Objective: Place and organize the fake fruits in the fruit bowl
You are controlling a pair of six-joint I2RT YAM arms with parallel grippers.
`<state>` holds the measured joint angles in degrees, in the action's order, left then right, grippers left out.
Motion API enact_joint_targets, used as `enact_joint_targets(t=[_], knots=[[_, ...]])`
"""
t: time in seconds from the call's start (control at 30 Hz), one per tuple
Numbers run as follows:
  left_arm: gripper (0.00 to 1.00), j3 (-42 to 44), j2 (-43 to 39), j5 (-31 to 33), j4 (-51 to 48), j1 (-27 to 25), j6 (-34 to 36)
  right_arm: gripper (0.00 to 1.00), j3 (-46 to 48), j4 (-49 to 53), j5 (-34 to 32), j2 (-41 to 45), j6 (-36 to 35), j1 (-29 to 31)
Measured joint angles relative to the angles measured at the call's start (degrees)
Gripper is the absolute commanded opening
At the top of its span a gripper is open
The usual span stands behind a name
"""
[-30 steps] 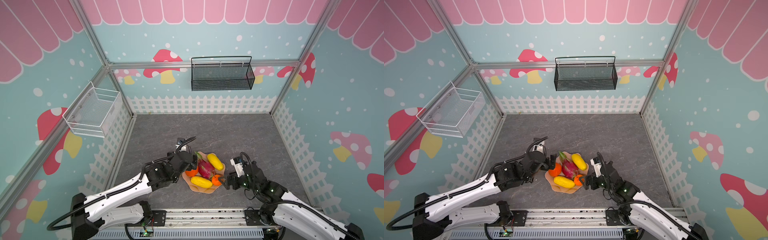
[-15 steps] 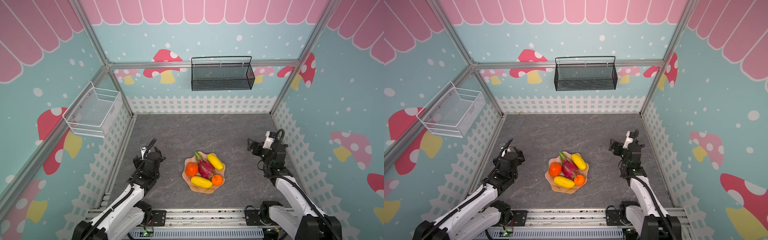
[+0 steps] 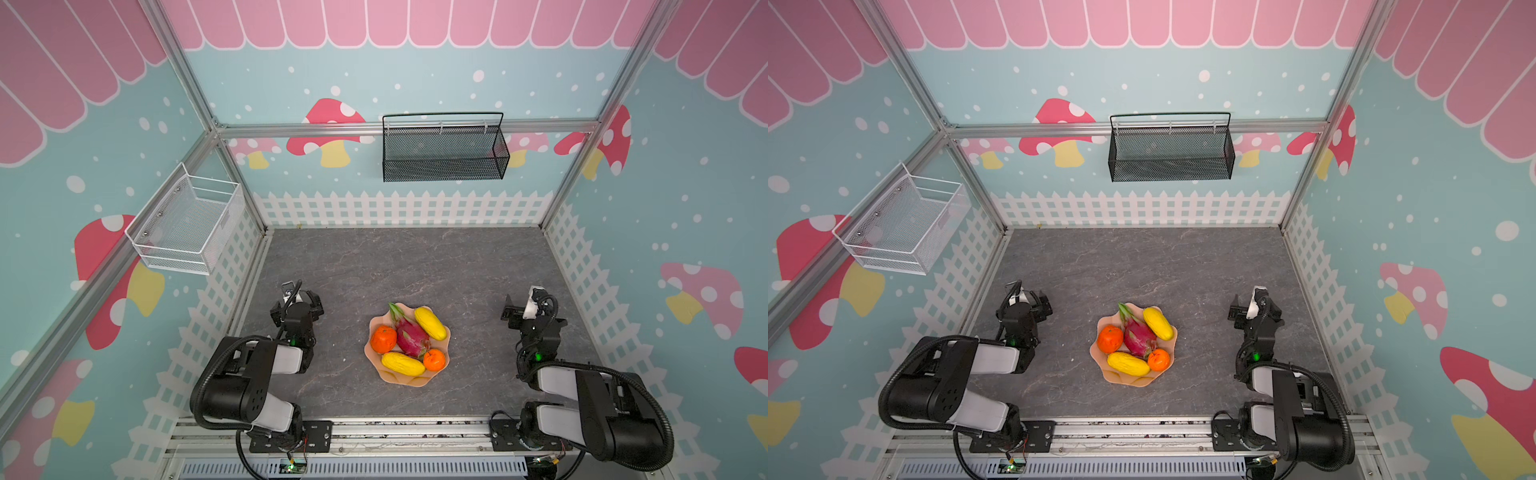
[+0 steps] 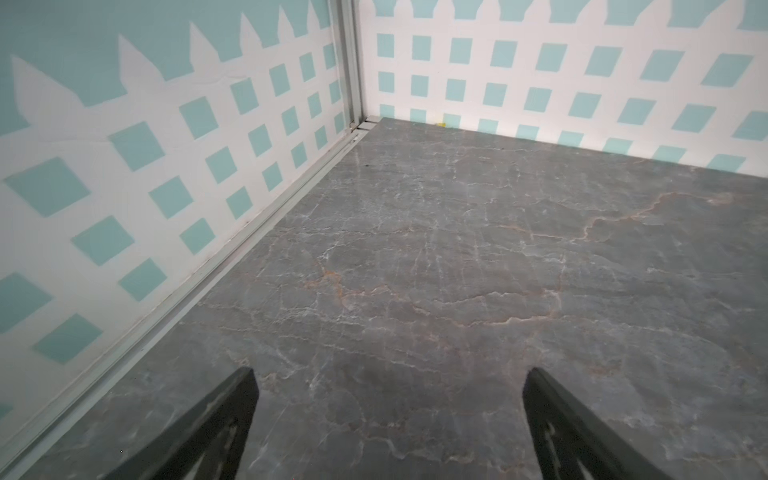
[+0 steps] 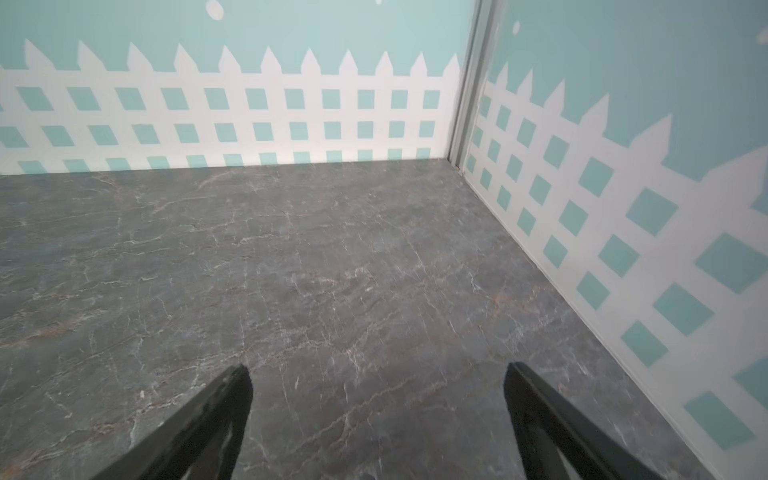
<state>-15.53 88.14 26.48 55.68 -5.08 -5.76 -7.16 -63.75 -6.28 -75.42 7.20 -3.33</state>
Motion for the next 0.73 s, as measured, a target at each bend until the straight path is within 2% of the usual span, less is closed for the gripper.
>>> enact_joint_targets(t=[0.1,0.2,0.4,0.73], knots=[[1.00,-0.1,0.2,-1.7,2.0,0.1,0.2,0.98,0.0,-8.5,3.0,-8.0,-2.1,0.1],[1.00,-2.0,0.0,-2.7,1.7,0.1,0.6,0.98,-1.7,-7.6,4.9,-11.2,-3.4,0.1],[1.00,-5.2,0.2,-3.1,-0.4,0.1,1.1,0.98,-4.9,-8.3,8.6,-11.5,-5.8,0.9],[1.00,-5.3,0.2,-3.1,-2.0,0.1,1.5,0.98,-4.9,-8.2,10.0,-11.5,-6.8,0.9]])
